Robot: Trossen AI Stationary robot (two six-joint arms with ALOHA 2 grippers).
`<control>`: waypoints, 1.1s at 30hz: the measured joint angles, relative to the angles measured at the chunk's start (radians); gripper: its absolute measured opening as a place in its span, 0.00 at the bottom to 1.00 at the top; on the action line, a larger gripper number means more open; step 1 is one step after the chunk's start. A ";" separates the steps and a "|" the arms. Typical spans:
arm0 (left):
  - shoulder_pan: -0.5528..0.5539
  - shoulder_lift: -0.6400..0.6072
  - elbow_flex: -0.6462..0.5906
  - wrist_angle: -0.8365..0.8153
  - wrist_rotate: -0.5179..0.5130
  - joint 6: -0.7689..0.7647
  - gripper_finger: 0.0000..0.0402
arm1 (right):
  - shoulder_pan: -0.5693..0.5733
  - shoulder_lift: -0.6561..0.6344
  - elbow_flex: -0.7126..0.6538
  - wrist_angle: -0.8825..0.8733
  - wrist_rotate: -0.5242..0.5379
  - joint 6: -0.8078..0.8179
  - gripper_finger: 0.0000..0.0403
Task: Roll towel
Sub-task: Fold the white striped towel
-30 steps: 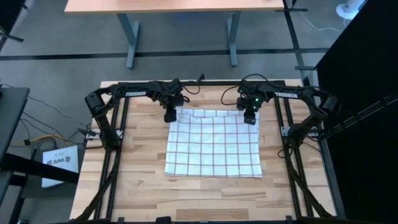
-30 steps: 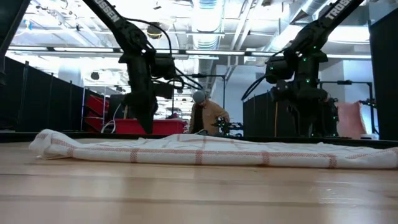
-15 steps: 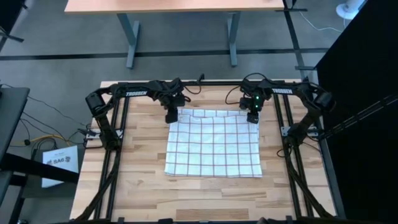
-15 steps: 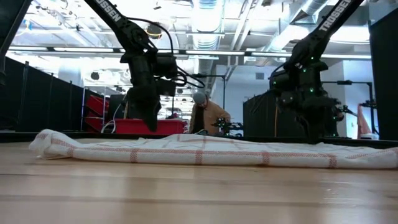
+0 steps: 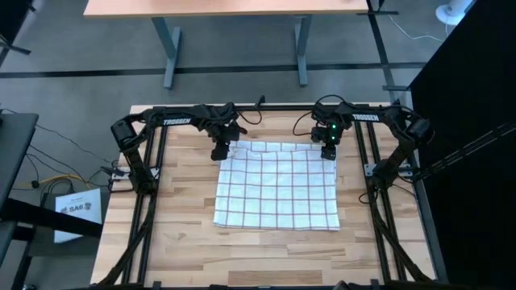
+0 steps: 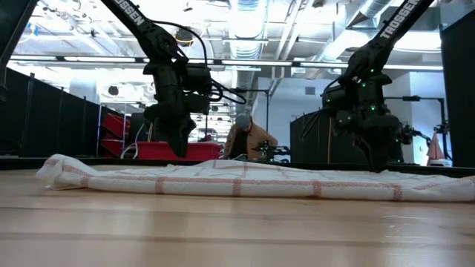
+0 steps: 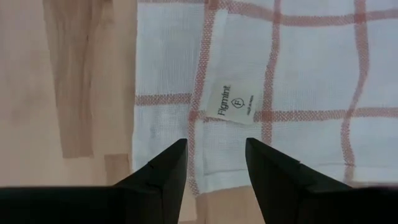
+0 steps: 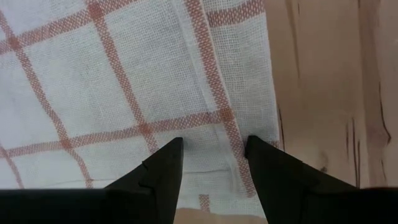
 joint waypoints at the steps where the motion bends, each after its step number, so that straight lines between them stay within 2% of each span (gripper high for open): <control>1: -0.001 0.010 0.001 -0.001 -0.006 -0.006 0.37 | 0.000 0.000 0.000 0.000 0.000 0.000 0.41; 9: -0.018 0.085 0.018 -0.020 -0.061 -0.048 0.37 | 0.000 0.000 0.000 -0.002 0.001 0.002 0.41; 18: -0.023 0.089 0.090 -0.037 -0.063 -0.060 0.37 | 0.000 0.001 -0.001 -0.026 0.001 0.003 0.41; 25: -0.023 0.088 0.092 -0.062 -0.063 -0.063 0.37 | 0.000 0.001 -0.001 -0.038 0.001 0.002 0.40; 28: -0.021 0.088 0.093 -0.061 -0.064 -0.063 0.37 | 0.000 0.001 -0.001 -0.039 0.004 -0.006 0.35; 33: -0.018 0.088 0.093 -0.054 -0.064 -0.063 0.37 | 0.000 0.001 -0.002 -0.044 0.004 -0.011 0.19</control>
